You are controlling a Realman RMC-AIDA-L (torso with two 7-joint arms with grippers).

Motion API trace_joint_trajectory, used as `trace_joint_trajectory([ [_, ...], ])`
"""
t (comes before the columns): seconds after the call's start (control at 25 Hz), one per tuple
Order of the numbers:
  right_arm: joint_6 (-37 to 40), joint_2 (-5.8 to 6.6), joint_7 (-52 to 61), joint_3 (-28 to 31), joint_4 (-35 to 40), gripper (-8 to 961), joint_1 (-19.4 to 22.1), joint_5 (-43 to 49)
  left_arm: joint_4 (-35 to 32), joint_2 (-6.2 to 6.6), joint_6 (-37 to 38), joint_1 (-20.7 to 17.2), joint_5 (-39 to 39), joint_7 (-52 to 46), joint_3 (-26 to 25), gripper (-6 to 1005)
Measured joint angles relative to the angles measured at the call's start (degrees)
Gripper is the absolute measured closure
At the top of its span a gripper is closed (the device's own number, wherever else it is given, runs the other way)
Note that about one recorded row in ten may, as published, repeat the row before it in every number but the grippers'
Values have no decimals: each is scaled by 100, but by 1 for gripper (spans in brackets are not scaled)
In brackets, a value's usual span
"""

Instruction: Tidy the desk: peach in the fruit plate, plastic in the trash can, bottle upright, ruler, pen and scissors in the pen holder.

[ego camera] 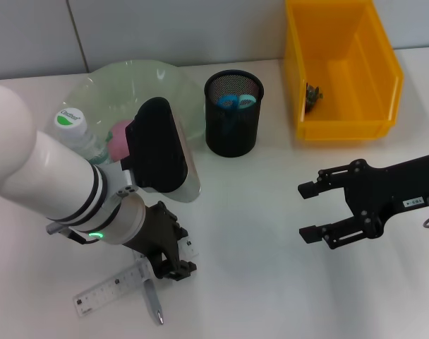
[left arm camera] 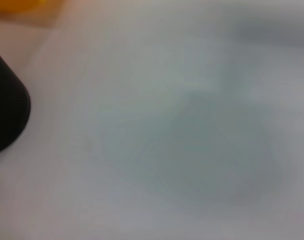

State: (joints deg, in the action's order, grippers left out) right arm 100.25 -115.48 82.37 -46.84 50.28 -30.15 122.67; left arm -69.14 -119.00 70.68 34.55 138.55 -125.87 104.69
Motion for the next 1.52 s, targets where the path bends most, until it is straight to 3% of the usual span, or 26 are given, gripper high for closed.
trace_joint_trajectory([
  [0.64,85,6,-1,46,17,178,12,-1,-404,25,21,-219,-15,-5,4,588],
  [0.76,115,33,45,65,18,178,25,-22,-979,19,384,-543,-157,-49,-493,596],
  [0.84,131,54,119,94,23,178,28,-30,-979,19,384,-543,-157,-49,-493,596],
  [0.92,144,80,180,153,26,178,40,-32,-1440,39,870,-901,-1123,25,-1407,596],
  [1.16,233,142,355,448,26,178,81,-36,-1475,47,1491,-1422,-3133,541,-2624,596],
  [1.4,257,142,384,750,-20,178,167,-42,-1193,35,1409,-1816,-4394,1194,-2706,596],
  [1.48,258,141,384,792,-29,179,180,-43,-494,31,1417,-1903,-5711,1954,-2678,596],
  [1.52,258,141,385,799,-31,179,183,-43,-323,32,1427,-1899,-5966,2101,-2669,596],
])
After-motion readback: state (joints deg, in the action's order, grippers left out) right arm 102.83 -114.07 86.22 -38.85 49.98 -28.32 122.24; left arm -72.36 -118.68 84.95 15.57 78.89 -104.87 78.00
